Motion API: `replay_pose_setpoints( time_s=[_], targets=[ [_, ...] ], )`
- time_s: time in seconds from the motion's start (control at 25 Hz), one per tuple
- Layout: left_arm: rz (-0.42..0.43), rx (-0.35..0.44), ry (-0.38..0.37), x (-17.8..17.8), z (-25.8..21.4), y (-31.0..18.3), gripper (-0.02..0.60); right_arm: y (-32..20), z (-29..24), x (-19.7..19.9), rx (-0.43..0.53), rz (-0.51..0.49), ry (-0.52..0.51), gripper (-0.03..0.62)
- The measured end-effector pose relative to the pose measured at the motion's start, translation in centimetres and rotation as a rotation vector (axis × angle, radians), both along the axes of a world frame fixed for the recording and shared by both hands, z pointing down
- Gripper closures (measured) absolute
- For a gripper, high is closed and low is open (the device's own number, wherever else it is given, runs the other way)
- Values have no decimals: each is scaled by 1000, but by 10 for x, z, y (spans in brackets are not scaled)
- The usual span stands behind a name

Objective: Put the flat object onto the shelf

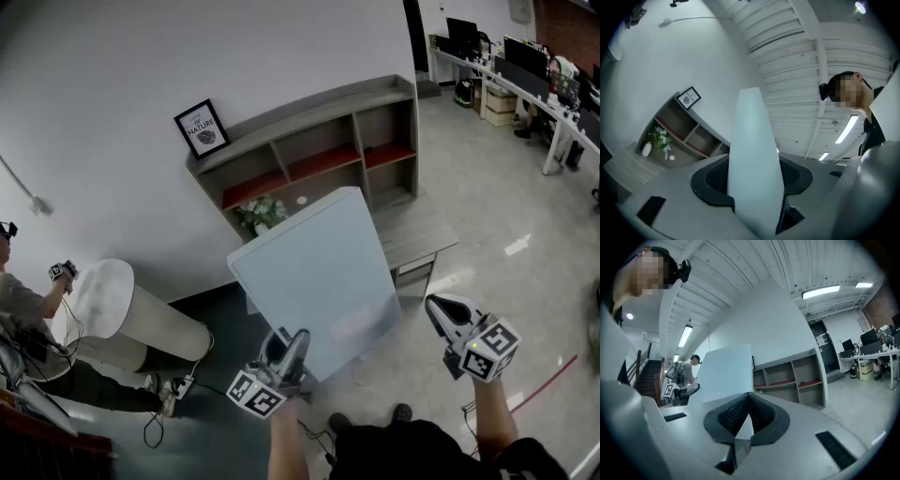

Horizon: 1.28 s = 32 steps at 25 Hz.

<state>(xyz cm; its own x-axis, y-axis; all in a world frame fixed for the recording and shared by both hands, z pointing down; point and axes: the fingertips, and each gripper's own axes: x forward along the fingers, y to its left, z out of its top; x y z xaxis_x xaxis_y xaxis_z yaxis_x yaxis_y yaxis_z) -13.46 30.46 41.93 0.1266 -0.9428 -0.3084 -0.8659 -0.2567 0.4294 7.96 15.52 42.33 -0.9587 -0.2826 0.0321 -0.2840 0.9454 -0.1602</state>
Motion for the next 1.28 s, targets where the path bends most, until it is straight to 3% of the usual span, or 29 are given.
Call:
replay_pose_setpoints(
  time_s=[0.84, 1.28],
  targets=[
    [2, 2, 6, 42, -5, -12, 313, 5, 5, 39, -29, -71, -36, 582],
    [11, -8, 19, 29, -2, -18, 313, -3, 19, 26, -81, -69, -24, 582]
  ],
)
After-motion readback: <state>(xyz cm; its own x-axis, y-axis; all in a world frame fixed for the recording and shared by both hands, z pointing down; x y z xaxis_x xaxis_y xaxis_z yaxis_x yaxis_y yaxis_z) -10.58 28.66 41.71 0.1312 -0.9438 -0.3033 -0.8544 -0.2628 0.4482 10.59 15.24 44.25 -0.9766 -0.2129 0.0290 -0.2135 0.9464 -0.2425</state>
